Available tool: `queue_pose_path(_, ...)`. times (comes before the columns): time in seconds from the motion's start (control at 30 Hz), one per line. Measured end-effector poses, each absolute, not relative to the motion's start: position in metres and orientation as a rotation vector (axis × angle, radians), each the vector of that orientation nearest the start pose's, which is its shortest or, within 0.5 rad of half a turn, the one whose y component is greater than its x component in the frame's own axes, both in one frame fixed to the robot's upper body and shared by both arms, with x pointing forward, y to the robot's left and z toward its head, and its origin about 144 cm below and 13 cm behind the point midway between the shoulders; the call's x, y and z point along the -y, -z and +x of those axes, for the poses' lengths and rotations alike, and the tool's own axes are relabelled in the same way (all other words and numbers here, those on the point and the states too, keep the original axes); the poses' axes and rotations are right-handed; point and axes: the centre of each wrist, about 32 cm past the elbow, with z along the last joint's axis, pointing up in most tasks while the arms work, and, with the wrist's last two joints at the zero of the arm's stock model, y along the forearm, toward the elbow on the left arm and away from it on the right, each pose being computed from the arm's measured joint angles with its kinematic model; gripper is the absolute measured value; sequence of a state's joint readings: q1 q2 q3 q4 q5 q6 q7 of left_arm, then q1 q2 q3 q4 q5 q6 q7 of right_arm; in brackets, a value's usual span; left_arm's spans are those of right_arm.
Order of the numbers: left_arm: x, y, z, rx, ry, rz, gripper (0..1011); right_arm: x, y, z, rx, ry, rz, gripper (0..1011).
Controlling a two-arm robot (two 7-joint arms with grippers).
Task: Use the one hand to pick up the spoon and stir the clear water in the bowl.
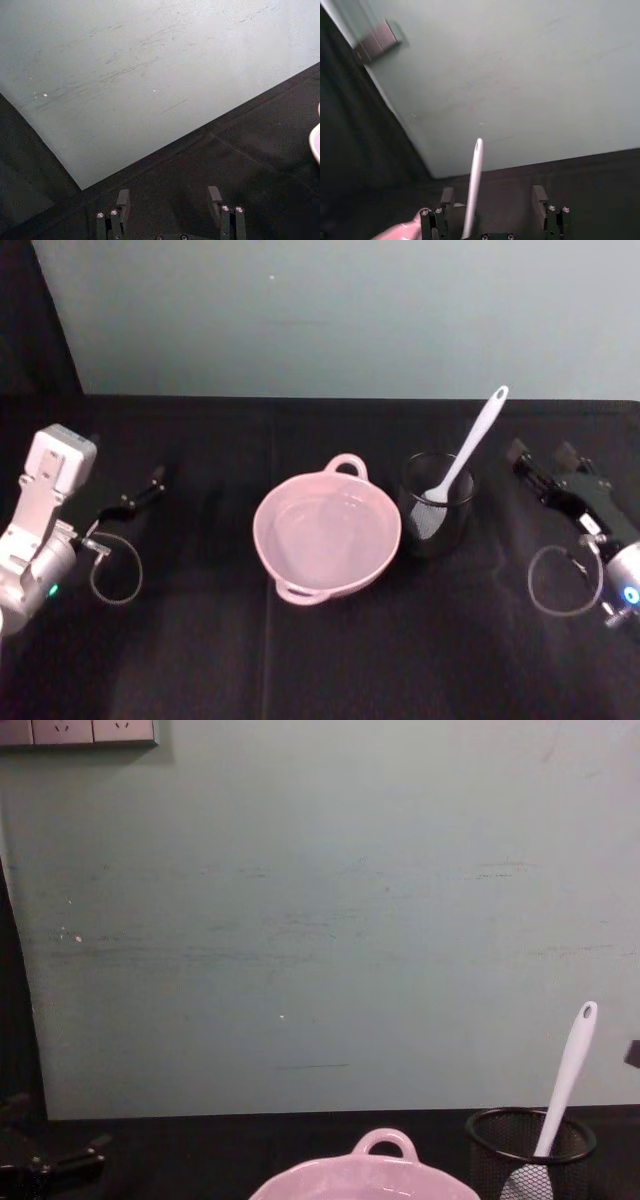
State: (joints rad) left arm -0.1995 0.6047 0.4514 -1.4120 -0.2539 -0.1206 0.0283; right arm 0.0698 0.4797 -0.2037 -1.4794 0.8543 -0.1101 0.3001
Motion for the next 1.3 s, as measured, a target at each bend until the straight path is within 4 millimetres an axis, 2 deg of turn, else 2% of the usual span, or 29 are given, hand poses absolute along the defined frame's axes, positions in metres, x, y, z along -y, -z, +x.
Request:
queue_pose_path(0.23, -0.31, -1.14, 0.489, 0.285, -1.248, 0.304, 1011, 0.32, -1.145, 0.502, -0.483, 1.041, 0.434, 1002)
queue_pose_path(0.63, -0.31, -1.14, 0.489, 0.285, -1.248, 0.304, 1011, 0.318, -1.157, 0.532, -0.774, 0.946, 0.542, 1003)
queue_pose_path(0.9, -0.31, -1.14, 0.489, 0.285, -1.248, 0.304, 1011, 0.319, -1.162, 0.54, -0.796, 0.935, 0.534, 1003)
queue_pose_path(1.3, -0.31, -1.14, 0.489, 0.285, -1.248, 0.304, 1011, 0.327, -1.158, 0.55, -0.689, 0.876, 0.454, 1003)
